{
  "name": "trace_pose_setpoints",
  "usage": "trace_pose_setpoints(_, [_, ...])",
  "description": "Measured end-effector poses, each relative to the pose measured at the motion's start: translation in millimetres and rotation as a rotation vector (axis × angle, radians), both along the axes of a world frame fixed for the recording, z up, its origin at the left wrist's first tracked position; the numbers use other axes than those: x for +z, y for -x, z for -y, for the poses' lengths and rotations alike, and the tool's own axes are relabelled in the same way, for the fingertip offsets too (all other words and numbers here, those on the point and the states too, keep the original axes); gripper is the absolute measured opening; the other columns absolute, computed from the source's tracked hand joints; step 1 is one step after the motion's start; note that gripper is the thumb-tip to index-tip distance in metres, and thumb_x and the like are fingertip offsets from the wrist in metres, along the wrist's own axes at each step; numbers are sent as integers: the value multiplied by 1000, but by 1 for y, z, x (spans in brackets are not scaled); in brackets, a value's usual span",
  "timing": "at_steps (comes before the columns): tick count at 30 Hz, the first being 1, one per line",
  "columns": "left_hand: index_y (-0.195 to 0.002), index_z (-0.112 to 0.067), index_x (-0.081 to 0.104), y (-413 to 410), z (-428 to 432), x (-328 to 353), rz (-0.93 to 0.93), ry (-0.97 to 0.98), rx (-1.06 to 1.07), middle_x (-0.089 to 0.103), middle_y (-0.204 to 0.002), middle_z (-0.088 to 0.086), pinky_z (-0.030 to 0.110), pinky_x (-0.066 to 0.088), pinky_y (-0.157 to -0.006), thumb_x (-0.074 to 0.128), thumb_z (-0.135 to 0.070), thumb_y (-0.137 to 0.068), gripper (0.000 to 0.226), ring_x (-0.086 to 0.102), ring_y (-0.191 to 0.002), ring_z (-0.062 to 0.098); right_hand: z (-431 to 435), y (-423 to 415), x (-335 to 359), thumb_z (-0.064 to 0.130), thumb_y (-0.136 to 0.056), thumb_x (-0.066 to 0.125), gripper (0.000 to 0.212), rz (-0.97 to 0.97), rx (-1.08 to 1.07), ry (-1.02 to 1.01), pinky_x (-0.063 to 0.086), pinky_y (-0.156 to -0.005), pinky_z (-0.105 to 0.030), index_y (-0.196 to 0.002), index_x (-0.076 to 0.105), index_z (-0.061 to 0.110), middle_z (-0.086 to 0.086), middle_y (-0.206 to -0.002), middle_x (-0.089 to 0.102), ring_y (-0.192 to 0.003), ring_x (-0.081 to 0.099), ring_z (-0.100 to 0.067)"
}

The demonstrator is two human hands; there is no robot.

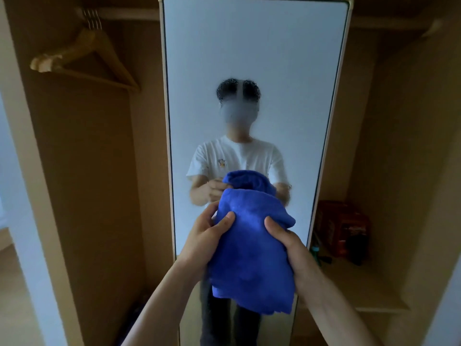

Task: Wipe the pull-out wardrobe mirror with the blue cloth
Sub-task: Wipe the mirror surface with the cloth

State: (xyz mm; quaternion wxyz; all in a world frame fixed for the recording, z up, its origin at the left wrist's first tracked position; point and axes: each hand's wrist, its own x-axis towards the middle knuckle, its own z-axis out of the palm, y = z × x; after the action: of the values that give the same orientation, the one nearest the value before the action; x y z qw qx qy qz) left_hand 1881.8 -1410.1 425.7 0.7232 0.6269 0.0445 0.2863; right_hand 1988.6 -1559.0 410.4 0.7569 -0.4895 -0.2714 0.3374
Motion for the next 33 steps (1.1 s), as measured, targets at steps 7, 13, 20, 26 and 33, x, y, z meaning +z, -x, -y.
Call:
trace_pose_setpoints(7, [-120,-29,64,-2,-13,14,79,-233,142,77,-103,1,38,57,-87,62,-20,-100,22,74,-96,20,-9,4,30,33,-79,79,48,205,-69,-78,57,-87,-43,-123,68,18,-20,-121,70,-111,69,-37])
trace_pose_setpoints(13, [-116,-30,66,-1,-38,25,84,-518,542,62,-120,-8,22,53,-84,64,-25,-95,22,62,-104,4,3,-10,51,27,-85,73,33,458,-273,-64,58,-81,-33,-118,70,29,-7,-112,76,-108,72,-25])
trace_pose_setpoints(20, [-133,-36,51,-6,-49,35,73,-703,725,26,-141,-16,52,35,-114,69,-25,-92,46,20,-138,11,9,-28,59,13,-88,74,35,749,-485,83,57,-81,-22,-121,63,15,-5,-109,72,-109,69,-18])
trace_pose_setpoints(26, [-149,-35,37,-14,-53,39,15,-694,779,4,-164,1,57,26,-119,67,-32,-92,64,10,-151,24,16,-39,67,2,-81,80,51,811,-666,87,56,-89,-35,-124,59,18,-2,-115,68,-100,66,-13])
trace_pose_setpoints(33, [-150,-34,33,-19,-53,37,-26,-704,786,1,-167,5,54,17,-121,64,-37,-93,65,11,-153,33,18,-45,64,1,-82,79,55,801,-717,5,50,-72,-3,-112,53,39,23,-103,68,-91,64,11])
